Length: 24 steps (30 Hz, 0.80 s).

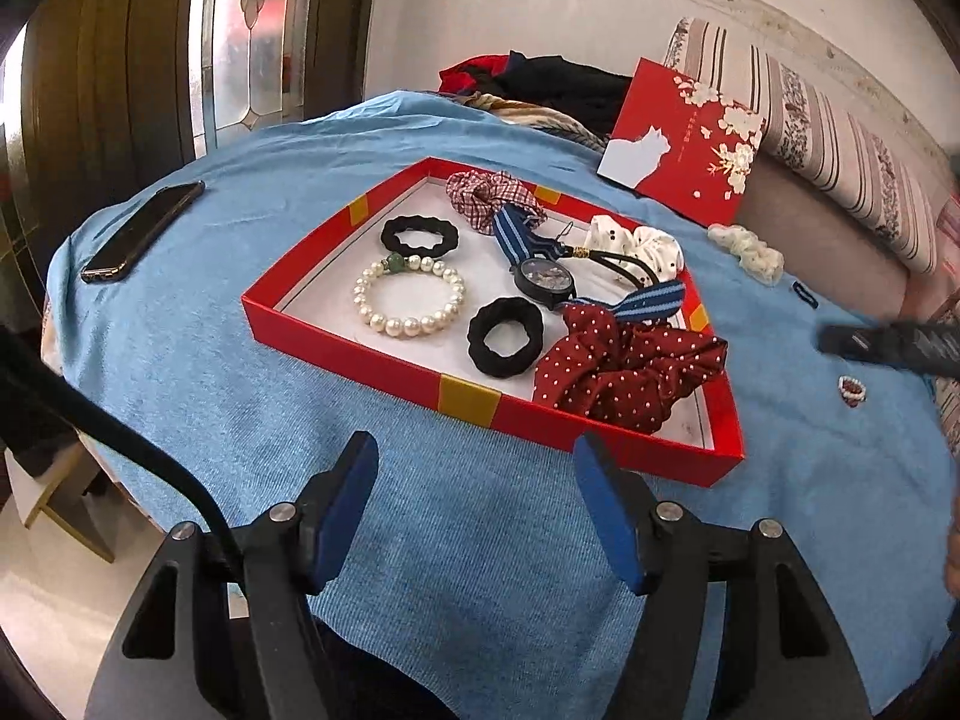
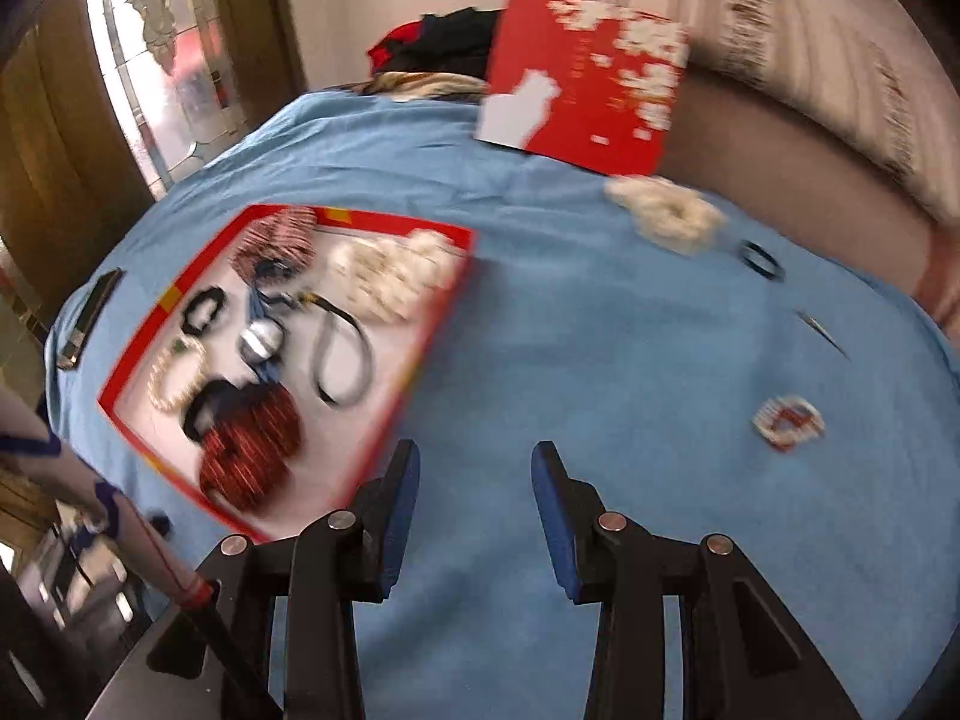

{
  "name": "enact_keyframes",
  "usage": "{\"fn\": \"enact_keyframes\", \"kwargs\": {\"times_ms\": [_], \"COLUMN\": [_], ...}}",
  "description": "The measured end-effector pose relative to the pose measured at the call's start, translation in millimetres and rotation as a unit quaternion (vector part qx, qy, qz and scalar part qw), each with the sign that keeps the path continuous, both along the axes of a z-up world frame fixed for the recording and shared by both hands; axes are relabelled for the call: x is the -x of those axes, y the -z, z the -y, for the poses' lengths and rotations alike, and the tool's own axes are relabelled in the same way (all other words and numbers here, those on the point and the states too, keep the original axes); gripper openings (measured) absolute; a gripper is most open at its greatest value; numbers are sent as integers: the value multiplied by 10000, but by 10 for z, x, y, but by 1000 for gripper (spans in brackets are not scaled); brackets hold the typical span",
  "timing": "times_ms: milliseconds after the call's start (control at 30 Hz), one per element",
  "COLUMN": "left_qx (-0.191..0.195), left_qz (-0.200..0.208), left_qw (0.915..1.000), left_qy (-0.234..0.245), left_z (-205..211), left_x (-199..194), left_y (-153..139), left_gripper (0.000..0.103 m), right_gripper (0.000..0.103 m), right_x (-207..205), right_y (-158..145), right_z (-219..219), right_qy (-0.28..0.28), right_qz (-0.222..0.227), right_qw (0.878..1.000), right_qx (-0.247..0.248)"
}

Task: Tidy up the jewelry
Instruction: 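Move both open tools back toward the red and white bead bracelets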

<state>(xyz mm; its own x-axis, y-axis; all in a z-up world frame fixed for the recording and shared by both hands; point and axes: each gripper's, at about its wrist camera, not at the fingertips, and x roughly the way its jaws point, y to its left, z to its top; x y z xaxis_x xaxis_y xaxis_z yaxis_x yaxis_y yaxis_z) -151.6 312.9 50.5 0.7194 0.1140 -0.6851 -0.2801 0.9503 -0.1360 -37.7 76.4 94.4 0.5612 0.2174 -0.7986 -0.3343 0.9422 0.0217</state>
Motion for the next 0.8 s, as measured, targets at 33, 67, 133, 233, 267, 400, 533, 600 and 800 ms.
{"fn": "enact_keyframes", "kwargs": {"times_ms": [33, 67, 133, 233, 267, 400, 533, 600, 800], "left_qx": [-32, -58, -118, -225, -265, -490, -788, -905, -1002], "left_qz": [-18, -34, -67, -66, -58, -53, -87, -132, -252], "left_qw": [10000, 10000, 9999, 9997, 9996, 9986, 9961, 9949, 9936], "left_qy": [12, 17, 15, 32, 44, 173, 374, 436, 467], "left_z": [16, 23, 41, 73, 92, 218, 361, 415, 449], "left_x": [3, 6, 9, 24, 35, 37, 16, 0, -71], "left_y": [4, 9, 15, 7, 4, -1, 22, 41, 86], "left_gripper": [67, 67, 67, 67, 67, 67, 68, 68, 68], "right_gripper": [42, 42, 42, 42, 42, 42, 42, 42, 45], "right_x": [54, 113, 166, 176, 162, 49, -170, -356, -998], "right_y": [19, 52, 96, 181, 199, 256, 296, 312, 457], "right_z": [122, 283, 484, 888, 1046, 1598, 1877, 1975, 2163], "right_qy": [75, 187, 357, 776, 951, 1576, 1917, 2067, 2546], "right_qz": [9, 12, 7, -60, -85, -181, -196, -233, -484], "right_qw": [10000, 9998, 9992, 9967, 9952, 9873, 9811, 9775, 9635], "right_qx": [30, 85, 170, 247, 205, -72, -198, -339, -669]}}
